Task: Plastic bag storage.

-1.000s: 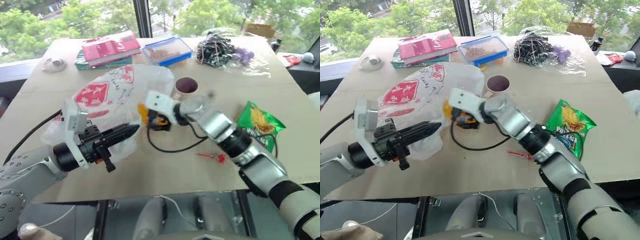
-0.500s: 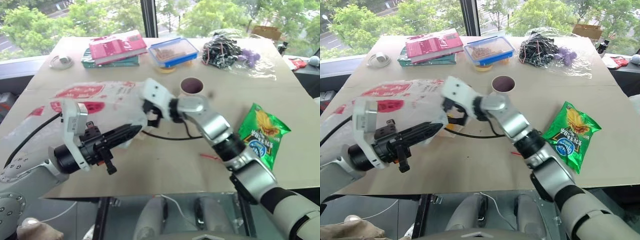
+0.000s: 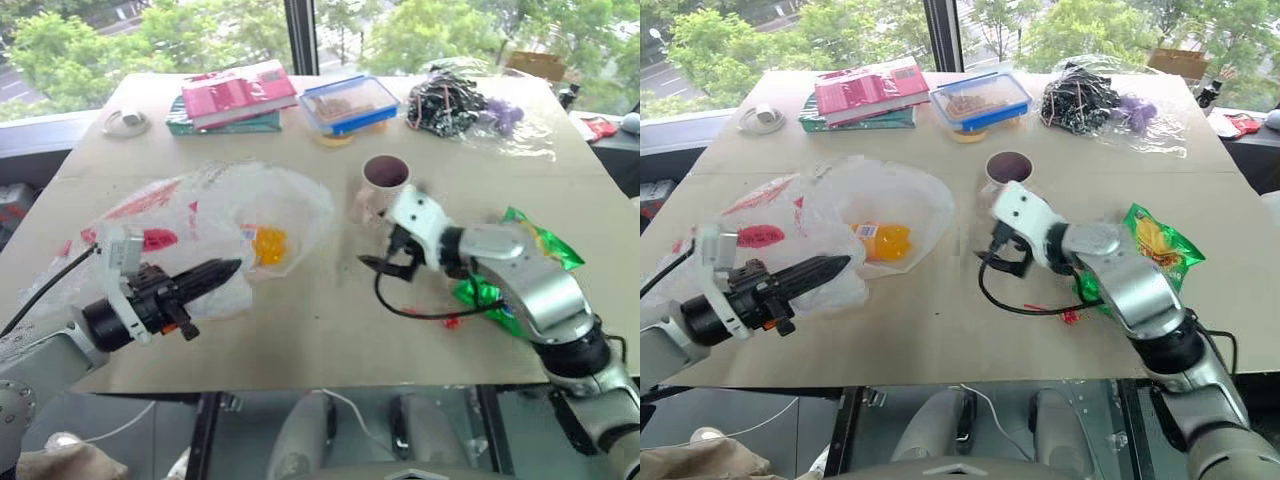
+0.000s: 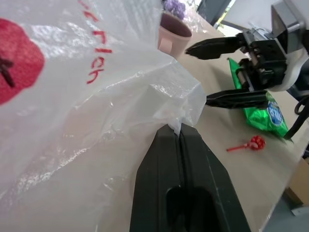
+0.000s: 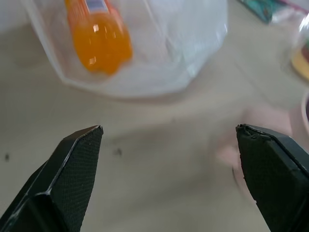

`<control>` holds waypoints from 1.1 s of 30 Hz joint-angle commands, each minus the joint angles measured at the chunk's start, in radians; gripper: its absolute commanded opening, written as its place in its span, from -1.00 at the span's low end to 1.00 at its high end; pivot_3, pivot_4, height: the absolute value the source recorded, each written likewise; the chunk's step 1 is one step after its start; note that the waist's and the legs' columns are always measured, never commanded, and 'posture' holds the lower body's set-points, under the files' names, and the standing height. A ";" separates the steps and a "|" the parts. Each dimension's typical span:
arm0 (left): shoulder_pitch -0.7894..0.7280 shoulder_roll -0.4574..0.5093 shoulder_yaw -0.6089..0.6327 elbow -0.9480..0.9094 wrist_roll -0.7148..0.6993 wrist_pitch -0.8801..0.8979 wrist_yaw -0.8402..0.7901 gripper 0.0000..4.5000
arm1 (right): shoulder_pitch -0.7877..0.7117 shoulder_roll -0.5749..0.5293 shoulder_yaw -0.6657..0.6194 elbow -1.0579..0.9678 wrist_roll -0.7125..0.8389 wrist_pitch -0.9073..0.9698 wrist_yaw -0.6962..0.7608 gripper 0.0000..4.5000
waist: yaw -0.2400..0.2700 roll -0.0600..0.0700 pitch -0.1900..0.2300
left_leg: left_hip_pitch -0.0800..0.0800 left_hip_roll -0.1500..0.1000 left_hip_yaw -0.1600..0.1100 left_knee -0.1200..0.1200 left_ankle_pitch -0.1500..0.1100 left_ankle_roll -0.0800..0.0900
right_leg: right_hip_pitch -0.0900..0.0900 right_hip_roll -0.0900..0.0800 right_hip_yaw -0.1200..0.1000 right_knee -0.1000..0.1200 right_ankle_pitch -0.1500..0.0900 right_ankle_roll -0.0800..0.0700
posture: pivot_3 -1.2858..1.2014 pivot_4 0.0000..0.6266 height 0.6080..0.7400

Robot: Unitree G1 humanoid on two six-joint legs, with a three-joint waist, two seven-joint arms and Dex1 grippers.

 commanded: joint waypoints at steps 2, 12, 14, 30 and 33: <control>0.019 0.036 0.069 0.043 0.014 0.011 -0.122 -1.00 | 0.131 -0.176 -0.078 -0.212 0.094 0.091 0.088 0.99 | 0.004 0.000 0.000 | -0.001 0.000 -0.001 0.000 0.000 0.000 | 0.000 0.000 -0.001 -0.001 0.000 0.000 | 0.03 -0.52 1.00; 0.036 0.066 0.134 0.082 -0.047 0.098 -0.252 -1.00 | 0.383 -0.395 -0.088 -0.236 0.074 0.086 0.056 0.99 | -0.002 -0.001 0.000 | 0.001 0.005 0.002 0.001 0.000 0.000 | 0.000 -0.001 0.001 -0.001 -0.001 0.000 | 0.03 -0.52 1.00; 0.035 0.066 0.133 0.083 -0.040 0.103 -0.265 -1.00 | 0.407 -0.411 -0.090 -0.235 0.072 0.075 0.052 0.99 | 0.001 -0.001 0.000 | 0.001 0.005 0.002 0.001 0.000 0.000 | 0.000 -0.001 0.000 -0.001 -0.001 0.000 | 0.03 -0.52 1.00; -0.001 0.028 0.092 0.082 0.051 0.074 -0.285 -1.00 | 0.448 -0.433 -0.104 -0.276 0.114 0.074 0.032 -0.65 | 0.011 -0.004 -0.002 | 0.000 0.004 0.001 0.002 0.000 0.000 | 0.001 -0.002 0.000 -0.002 -0.001 0.000 | 0.03 -0.52 1.00; -0.005 0.016 0.092 0.073 0.059 0.057 -0.304 -1.00 | 0.390 -0.347 -0.136 -0.291 0.181 0.082 0.028 -0.65 | 0.008 -0.003 -0.002 | 0.000 0.005 0.001 0.002 0.000 0.000 | 0.001 -0.002 0.000 -0.002 0.000 0.000 | 0.03 -0.52 1.00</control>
